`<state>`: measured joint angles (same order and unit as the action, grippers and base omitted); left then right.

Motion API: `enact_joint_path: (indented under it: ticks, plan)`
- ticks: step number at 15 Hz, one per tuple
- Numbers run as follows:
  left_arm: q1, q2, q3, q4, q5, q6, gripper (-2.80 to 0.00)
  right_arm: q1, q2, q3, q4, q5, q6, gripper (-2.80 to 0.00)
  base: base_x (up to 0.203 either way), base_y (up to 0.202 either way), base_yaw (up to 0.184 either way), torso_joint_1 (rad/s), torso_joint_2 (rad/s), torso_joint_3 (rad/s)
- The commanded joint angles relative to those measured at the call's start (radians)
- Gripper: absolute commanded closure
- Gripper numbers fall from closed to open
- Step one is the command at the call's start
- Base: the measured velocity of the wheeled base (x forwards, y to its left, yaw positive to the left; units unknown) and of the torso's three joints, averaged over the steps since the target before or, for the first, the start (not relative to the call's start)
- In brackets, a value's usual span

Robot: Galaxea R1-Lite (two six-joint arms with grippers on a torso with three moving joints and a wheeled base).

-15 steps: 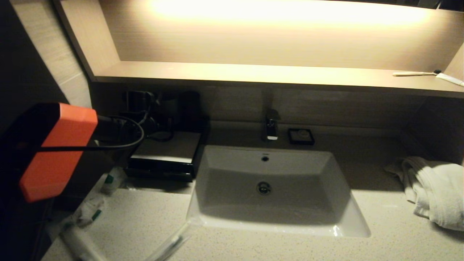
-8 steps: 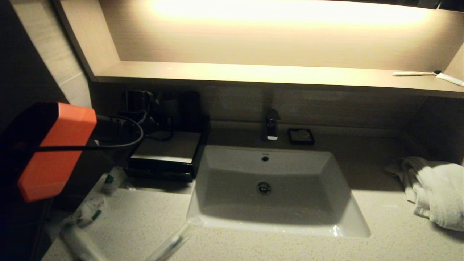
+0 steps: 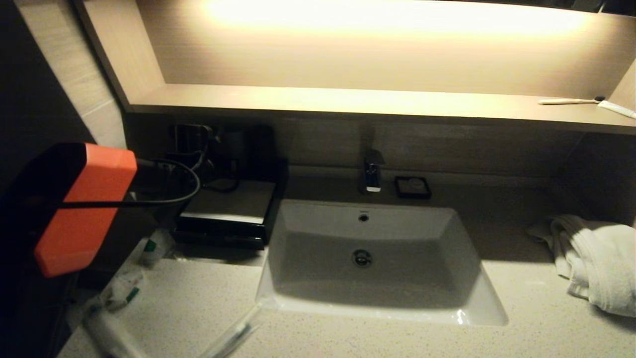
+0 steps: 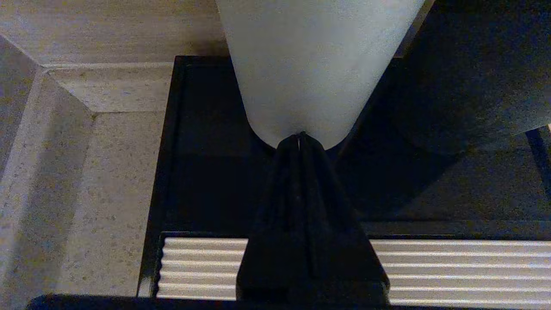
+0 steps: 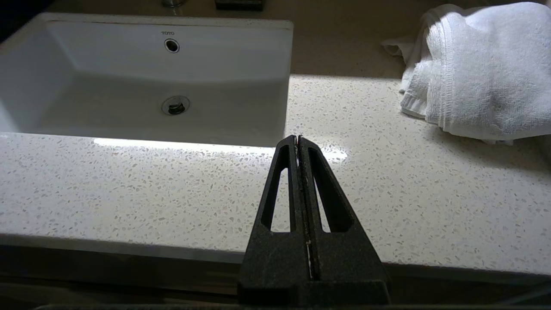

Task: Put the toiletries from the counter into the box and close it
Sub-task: Place the cup on the storage box

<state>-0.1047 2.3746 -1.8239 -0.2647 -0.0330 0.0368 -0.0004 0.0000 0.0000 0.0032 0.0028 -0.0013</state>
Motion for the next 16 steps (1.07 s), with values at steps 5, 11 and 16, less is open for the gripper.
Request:
enact_joint_path:
  ticks: [5, 11, 16]
  plan:
    - [0.001, 0.0, 0.005, -0.006, -0.001, -0.002, 0.0, 0.0, 0.0, 0.0, -0.002, 0.0, 0.0, 0.0, 0.0, 0.0, 0.0, 0.0, 0.0, 0.0]
    - [0.001, -0.091, 0.125, -0.014, -0.004, -0.003, 0.0, 0.0, 0.0, 0.0, 0.0, 0.0, 0.0, 0.0, 0.0, 0.0, 0.0, 0.0, 0.0, 0.0]
    - [0.005, -0.194, 0.24, -0.013, -0.004, 0.0, 0.0, 0.0, 0.0, 0.0, 0.0, 0.0, 0.0, 0.0, 0.0, 0.0, 0.0, 0.0, 0.0, 0.0]
